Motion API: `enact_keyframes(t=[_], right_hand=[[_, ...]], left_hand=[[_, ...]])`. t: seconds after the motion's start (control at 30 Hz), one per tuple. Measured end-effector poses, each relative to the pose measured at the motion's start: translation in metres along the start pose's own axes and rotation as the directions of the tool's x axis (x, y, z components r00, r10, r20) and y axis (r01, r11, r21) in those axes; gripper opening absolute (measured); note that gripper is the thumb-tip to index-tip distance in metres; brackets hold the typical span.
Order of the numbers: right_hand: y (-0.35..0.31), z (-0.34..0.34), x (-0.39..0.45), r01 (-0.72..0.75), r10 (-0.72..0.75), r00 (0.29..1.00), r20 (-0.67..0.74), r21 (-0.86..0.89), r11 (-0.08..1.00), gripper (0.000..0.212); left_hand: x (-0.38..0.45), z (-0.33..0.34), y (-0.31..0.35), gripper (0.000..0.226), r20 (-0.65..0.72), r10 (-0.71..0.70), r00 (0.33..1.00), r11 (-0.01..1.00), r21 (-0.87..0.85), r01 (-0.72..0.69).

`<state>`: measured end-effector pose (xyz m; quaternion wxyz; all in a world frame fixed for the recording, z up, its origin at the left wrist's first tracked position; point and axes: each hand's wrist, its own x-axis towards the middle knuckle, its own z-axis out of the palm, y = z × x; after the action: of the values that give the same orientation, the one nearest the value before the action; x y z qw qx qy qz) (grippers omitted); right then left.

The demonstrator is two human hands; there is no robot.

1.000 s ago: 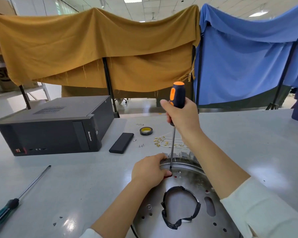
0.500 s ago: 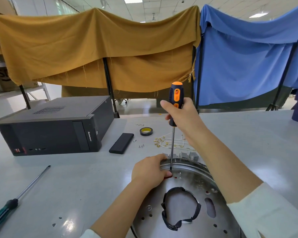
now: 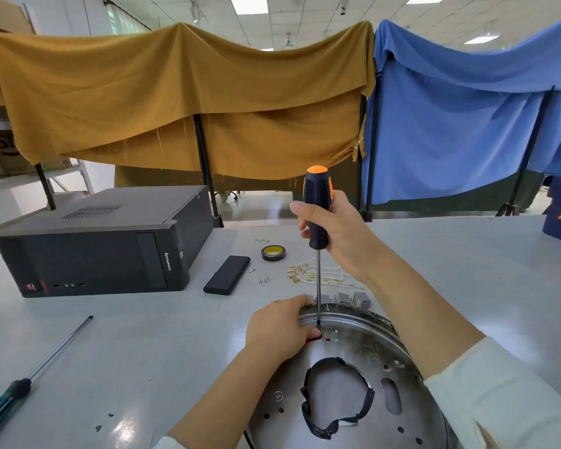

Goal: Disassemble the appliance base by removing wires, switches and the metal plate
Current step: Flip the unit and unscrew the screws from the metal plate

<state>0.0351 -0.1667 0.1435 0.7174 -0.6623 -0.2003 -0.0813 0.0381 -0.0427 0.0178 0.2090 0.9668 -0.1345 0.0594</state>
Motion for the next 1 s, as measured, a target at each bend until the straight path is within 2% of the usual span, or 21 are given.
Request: enact_keyframes(t=[0.1,0.17,0.3,0.4,0.5,0.6,0.7,0.8,0.9,1.0], right_hand=[[0.01,-0.003,-0.005,0.087,-0.08,0.969,-0.233,0.021,0.996,0.044],[0.013,-0.002,-0.009,0.152,-0.134,0.952,-0.275,0.043,0.988,0.044],[0.015,0.002,-0.011,0.201,-0.175,0.965,-0.198,0.12,0.972,0.034],[0.013,0.001,-0.011,0.152,-0.134,0.986,-0.095,0.228,0.962,0.032],[0.011,0.001,-0.01,0.133,-0.127,0.991,-0.041,0.221,0.966,0.033],[0.014,0.004,-0.01,0.155,-0.135,0.985,-0.11,0.198,0.968,0.052],[0.018,0.004,-0.009,0.212,-0.157,0.964,-0.216,0.262,0.941,0.045],[0.022,0.003,-0.008,0.255,-0.175,0.934,-0.312,0.235,0.938,0.038],[0.025,0.004,-0.008,0.255,-0.184,0.935,-0.303,0.215,0.943,0.034],[0.024,0.009,-0.008,0.216,-0.17,0.962,-0.216,0.21,0.954,0.038]], left_hand=[[0.0,0.0,0.0,0.045,-0.005,0.004,1.0,1.0,0.007,-0.004],[0.0,0.001,0.0,0.045,-0.005,0.007,1.0,1.0,0.01,-0.007],[0.0,0.001,0.0,0.046,-0.006,0.007,1.0,1.0,0.011,-0.007],[0.0,0.001,0.0,0.046,-0.008,0.007,1.0,1.0,0.011,-0.007],[0.0,0.001,0.0,0.047,-0.011,0.009,1.0,1.0,0.019,-0.009],[0.001,0.001,0.0,0.047,-0.01,0.011,1.0,1.0,0.029,-0.01],[0.001,0.002,0.0,0.045,-0.009,0.01,1.0,1.0,0.029,-0.01],[0.001,0.002,0.0,0.046,-0.006,0.005,1.0,1.0,0.026,-0.005],[0.001,0.003,-0.001,0.047,-0.007,0.006,1.0,1.0,0.028,-0.006],[0.001,0.003,-0.001,0.046,-0.004,0.008,1.0,1.0,0.022,-0.008]])
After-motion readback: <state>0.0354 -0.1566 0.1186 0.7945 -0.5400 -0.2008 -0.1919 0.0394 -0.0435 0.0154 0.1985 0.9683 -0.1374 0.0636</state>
